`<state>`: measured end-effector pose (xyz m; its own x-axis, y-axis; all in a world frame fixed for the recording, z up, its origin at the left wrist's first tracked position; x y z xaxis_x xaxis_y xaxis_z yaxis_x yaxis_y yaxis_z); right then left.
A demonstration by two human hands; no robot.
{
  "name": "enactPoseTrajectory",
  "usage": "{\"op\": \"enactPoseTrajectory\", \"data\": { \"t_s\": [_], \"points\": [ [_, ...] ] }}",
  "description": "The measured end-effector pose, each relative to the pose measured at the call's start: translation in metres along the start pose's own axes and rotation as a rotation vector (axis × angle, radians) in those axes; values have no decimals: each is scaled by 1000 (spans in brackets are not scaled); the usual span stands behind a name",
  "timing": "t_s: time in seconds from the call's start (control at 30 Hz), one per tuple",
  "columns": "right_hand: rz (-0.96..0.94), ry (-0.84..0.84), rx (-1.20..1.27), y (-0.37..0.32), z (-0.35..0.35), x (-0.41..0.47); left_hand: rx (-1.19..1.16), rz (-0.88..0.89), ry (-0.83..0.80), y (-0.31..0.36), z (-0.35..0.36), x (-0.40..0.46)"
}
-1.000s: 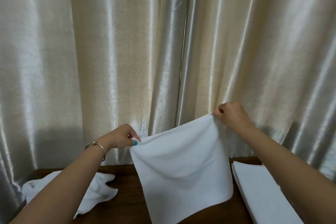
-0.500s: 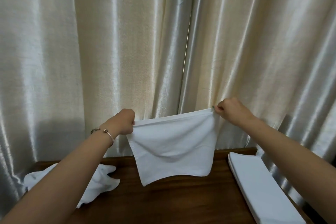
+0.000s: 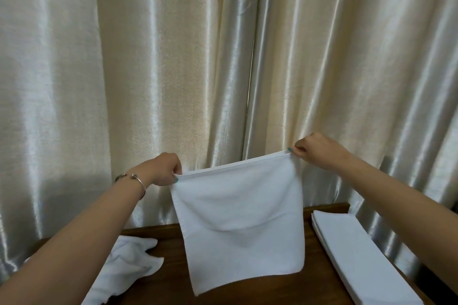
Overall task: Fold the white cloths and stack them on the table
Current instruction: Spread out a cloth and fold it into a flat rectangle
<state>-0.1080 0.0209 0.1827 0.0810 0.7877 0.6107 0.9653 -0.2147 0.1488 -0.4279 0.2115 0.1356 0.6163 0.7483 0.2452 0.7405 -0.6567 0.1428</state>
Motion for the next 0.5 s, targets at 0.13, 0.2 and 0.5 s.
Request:
{"op": "enactPoseTrajectory", "data": {
  "t_s": [0.13, 0.2, 0.5],
  "points": [
    [-30, -155, 54, 11, 7, -1, -4, 46, -88, -4, -1, 4],
    [-77, -276, 53, 11, 12, -4, -10, 66, -140, -3, 0, 2],
    [3, -371, 113, 15, 34, -26, -46, 119, -41, -4, -3, 12]
  ]
}}
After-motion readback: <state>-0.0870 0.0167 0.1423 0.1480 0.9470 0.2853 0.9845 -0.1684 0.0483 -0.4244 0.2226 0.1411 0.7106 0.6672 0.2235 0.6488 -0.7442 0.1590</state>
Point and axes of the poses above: each hand's wrist, its own x-axis towards the middle knuckle, its own z-axis out of the palm, y = z × x, the point moved 3 cm from there along x, towards the middle knuckle, and after that the axes turned 14 degrees about y, right-handed, at the moved point
